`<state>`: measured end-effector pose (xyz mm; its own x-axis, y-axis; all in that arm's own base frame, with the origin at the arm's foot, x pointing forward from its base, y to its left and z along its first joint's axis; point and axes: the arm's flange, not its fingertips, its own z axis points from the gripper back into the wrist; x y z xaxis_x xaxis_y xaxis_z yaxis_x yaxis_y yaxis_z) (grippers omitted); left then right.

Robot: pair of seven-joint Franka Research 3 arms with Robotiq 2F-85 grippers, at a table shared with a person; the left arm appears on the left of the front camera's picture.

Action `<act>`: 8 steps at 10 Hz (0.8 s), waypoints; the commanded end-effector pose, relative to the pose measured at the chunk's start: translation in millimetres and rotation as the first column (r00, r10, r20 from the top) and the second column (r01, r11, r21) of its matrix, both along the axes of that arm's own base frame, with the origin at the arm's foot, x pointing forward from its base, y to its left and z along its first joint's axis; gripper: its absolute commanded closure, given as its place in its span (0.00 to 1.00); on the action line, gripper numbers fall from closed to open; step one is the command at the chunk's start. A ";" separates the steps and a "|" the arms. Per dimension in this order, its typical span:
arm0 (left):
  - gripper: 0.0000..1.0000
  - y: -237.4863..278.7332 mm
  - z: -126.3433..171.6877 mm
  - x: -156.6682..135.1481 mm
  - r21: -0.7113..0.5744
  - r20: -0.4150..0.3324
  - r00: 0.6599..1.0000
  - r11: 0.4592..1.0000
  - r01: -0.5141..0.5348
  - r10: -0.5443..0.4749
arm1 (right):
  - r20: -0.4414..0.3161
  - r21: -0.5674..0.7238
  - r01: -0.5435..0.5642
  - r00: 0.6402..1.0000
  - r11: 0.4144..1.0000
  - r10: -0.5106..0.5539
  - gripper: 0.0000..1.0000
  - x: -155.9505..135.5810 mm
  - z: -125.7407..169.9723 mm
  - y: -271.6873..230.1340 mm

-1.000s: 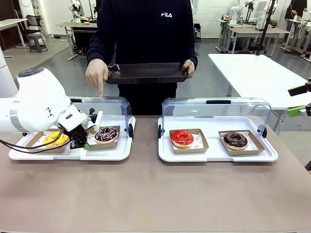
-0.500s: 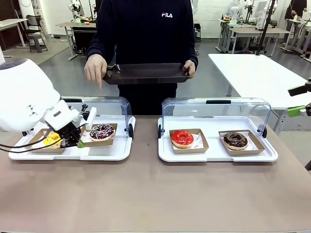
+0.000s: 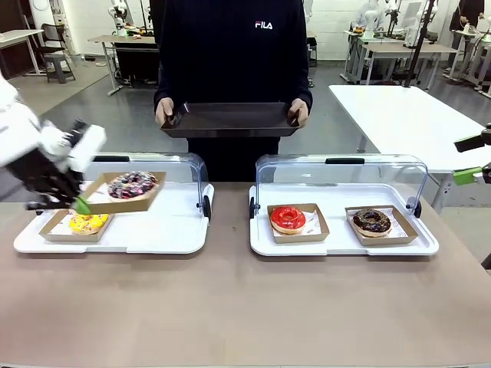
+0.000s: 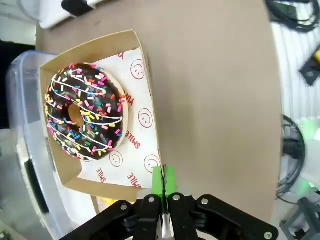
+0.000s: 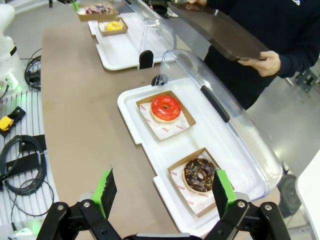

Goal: Provide the desired donut to the person.
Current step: Pick up and lift the Paper togo box containing the Donut pointed at by the person.

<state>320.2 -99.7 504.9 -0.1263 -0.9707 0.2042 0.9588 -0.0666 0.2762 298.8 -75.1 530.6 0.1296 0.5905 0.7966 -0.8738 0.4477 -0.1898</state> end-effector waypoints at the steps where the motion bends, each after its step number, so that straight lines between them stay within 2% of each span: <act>1: 1.00 29.9 0.1 -71.7 -0.003 0.050 0.999 1.000 0.010 -0.009 | 0.007 0.023 -0.014 1.000 1.000 0.014 0.00 2.5 -0.6 0.6; 3: 1.00 35.4 23.1 -71.5 -0.018 0.137 0.991 1.000 0.007 -0.005 | 0.007 0.023 -0.014 1.000 1.000 0.014 0.00 2.5 -0.6 0.6; 4: 1.00 35.2 27.7 -68.9 -0.020 0.155 0.988 1.000 0.000 0.003 | 0.007 0.023 -0.014 1.000 1.000 0.014 0.00 2.5 -0.6 0.6; 5: 1.00 33.0 27.0 -63.1 -0.040 0.153 0.988 0.999 0.002 0.004 | 0.007 0.023 -0.014 1.000 1.000 0.014 0.00 2.5 -0.6 0.6; 6: 1.00 33.8 65.5 -59.6 -0.028 0.121 0.993 1.000 0.010 -0.007 | 0.007 0.023 -0.014 1.000 1.000 0.014 0.00 2.5 -0.6 0.6; 8: 1.00 33.8 65.5 -59.6 -0.028 0.121 0.993 1.000 0.010 -0.007 | 0.007 0.023 -0.014 1.000 1.000 0.014 0.00 2.5 -0.6 0.6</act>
<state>261.1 -67.1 570.8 -0.1702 -0.9602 0.2214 0.9144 -0.0702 0.3986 298.7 -75.1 530.7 0.1296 0.5904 0.7967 -0.8738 0.4477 -0.1897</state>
